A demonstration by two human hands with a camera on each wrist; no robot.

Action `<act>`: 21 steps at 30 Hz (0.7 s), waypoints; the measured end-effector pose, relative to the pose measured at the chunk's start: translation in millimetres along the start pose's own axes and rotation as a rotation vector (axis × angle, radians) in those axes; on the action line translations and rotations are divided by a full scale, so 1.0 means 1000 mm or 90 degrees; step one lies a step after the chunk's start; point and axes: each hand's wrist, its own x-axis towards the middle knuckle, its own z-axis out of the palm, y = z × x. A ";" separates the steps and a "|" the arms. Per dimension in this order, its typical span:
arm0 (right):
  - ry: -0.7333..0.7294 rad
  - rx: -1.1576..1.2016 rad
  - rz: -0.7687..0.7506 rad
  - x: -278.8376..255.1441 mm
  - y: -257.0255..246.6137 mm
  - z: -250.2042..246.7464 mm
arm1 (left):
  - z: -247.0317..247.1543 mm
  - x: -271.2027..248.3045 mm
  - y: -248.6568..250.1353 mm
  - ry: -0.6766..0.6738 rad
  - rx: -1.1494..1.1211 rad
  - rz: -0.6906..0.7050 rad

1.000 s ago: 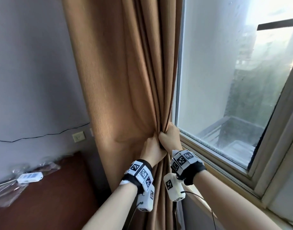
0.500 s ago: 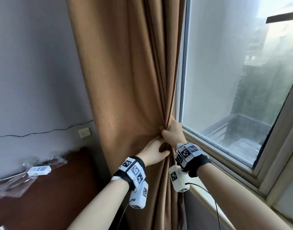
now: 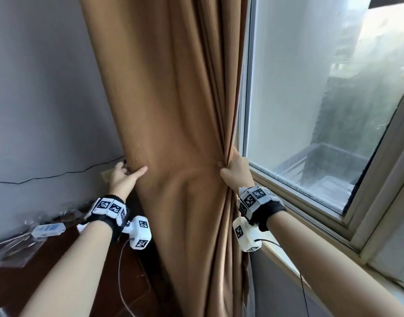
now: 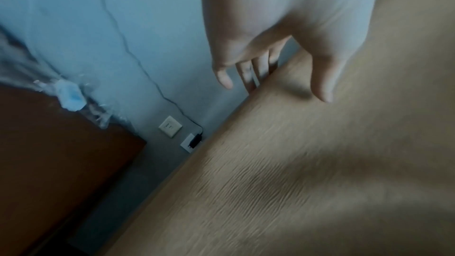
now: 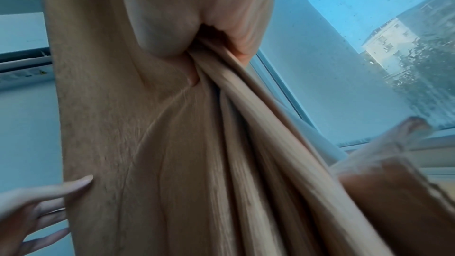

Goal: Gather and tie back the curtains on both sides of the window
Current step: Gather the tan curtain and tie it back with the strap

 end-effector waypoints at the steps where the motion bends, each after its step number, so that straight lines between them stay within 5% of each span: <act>1: 0.000 -0.003 -0.001 -0.001 0.000 0.000 | 0.004 -0.005 -0.001 -0.004 0.023 0.015; 6: 0.015 -0.003 0.005 -0.002 -0.003 0.002 | 0.035 -0.050 0.009 0.053 0.174 0.065; 13: 0.036 -0.010 0.015 -0.004 -0.004 0.013 | 0.101 -0.145 0.047 -0.139 0.335 0.318; 21: 0.047 0.054 0.039 -0.006 -0.001 0.007 | 0.156 -0.167 0.056 -0.245 0.381 0.310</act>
